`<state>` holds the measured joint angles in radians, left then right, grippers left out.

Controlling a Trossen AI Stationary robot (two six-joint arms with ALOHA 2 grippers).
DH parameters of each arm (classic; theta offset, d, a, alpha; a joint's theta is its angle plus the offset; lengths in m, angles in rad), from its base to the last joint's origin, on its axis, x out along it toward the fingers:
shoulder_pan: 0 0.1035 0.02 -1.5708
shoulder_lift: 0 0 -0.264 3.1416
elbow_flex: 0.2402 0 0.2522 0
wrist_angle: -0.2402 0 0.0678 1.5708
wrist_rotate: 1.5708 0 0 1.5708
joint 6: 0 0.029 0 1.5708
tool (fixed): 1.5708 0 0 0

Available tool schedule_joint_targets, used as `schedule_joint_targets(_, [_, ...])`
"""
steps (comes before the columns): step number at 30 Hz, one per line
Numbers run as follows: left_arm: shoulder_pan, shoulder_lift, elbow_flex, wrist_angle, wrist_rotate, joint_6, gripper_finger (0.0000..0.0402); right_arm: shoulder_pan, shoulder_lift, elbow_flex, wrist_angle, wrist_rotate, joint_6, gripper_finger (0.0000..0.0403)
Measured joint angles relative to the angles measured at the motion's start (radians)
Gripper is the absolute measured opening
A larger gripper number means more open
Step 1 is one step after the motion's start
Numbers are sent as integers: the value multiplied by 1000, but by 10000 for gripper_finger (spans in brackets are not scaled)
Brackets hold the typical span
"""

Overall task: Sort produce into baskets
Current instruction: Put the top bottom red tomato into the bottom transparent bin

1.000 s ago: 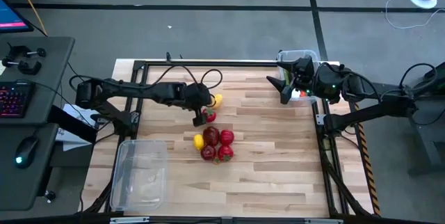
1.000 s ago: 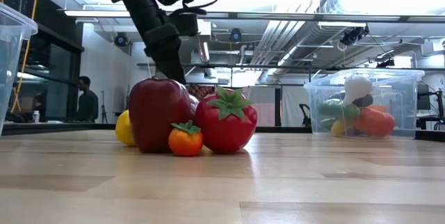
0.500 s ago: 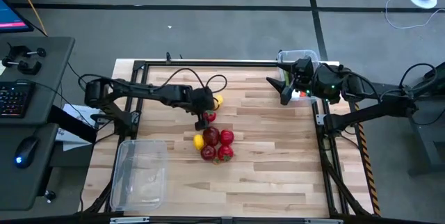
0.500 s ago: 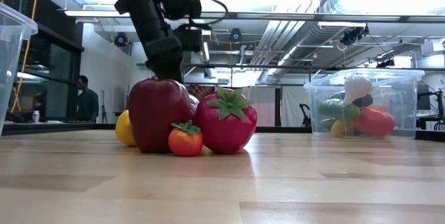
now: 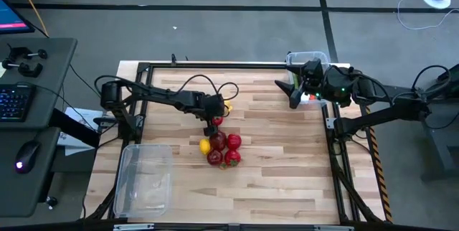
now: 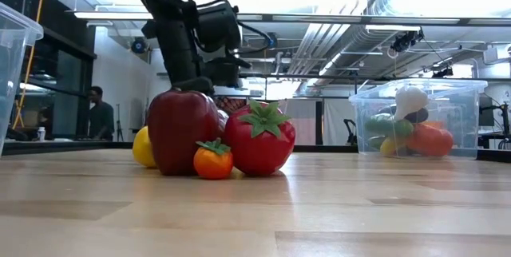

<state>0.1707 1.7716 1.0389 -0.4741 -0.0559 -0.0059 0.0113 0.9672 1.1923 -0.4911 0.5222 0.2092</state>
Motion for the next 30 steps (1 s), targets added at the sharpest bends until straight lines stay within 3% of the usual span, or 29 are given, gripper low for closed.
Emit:
schedule_joint_targets(5, [-1, -2, 0, 3, 17, -11, 376, 0, 0, 0, -5, -8, 16, 323])
schedule_joint_targets(12, [-1, -112, 0, 5, -32, -8, 245, 0, 0, 0, -25, -26, 30, 323])
schedule_joint_targets(21, [-69, -455, 0, -77, -39, -190, 244, 0, 0, 0, -47, -66, 55, 323])
schedule_joint_targets(25, [-207, -570, 0, -244, -62, -367, 244, 0, 0, 0, -48, -84, 53, 323])
schedule_joint_targets(30, [-470, -667, 0, -459, -31, -685, 262, 0, 0, 0, -54, -85, 53, 323])
